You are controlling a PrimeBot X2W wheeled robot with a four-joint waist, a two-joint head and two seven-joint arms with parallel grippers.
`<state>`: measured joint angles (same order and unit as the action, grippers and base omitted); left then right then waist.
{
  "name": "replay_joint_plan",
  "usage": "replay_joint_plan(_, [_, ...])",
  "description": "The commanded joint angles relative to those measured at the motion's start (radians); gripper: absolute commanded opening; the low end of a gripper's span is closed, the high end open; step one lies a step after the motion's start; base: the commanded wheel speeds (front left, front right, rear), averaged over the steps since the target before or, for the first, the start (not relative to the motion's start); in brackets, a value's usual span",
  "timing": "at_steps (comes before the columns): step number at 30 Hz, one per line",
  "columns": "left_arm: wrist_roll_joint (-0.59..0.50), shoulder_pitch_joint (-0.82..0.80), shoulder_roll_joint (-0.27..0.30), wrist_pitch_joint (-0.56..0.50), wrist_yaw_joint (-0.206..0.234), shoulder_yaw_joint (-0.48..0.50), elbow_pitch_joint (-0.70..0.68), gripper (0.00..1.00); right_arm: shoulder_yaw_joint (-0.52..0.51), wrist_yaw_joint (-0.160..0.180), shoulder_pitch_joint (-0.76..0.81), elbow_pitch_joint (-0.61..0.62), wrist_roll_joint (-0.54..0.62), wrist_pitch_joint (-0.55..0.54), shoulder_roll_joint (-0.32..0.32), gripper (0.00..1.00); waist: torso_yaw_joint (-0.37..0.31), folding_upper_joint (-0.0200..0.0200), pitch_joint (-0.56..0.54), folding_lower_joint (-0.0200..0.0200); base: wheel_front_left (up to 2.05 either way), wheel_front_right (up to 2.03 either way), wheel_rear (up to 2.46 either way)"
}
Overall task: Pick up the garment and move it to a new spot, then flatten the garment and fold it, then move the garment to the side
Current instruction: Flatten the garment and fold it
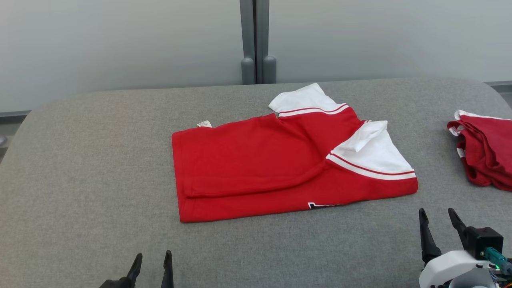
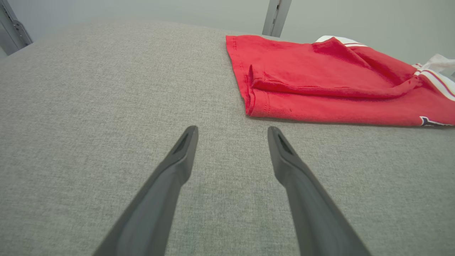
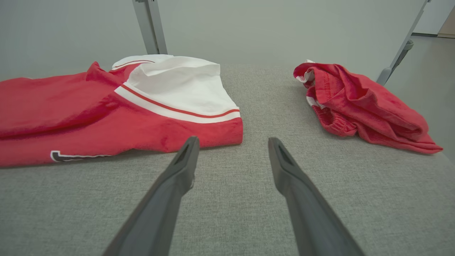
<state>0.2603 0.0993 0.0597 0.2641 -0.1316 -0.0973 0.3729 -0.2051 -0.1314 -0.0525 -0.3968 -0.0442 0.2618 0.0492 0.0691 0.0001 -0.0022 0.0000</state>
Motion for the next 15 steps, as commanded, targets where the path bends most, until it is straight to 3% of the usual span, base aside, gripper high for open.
replay_joint_plan(1, [-0.004,0.019,0.0,0.0,0.003,0.001,-0.001,1.0,0.004,0.002,0.015,-0.002,-0.008,0.004,0.004,1.0,-0.003,-0.0001,-0.02,0.0,0.0,0.0,0.0])
replay_joint_plan(8, [0.005,-0.002,-0.007,0.0,0.003,-0.002,0.004,1.0,0.013,0.002,-0.001,0.001,-0.009,0.004,0.004,1.0,-0.006,-0.0001,0.007,0.0,0.0,0.0,0.0])
replay_joint_plan(15, [0.033,-0.144,0.007,0.0,0.003,-0.045,0.036,1.0,0.008,0.002,-0.108,0.007,0.007,0.004,0.004,1.0,-0.016,-0.0001,0.131,0.0,0.0,0.0,0.0])
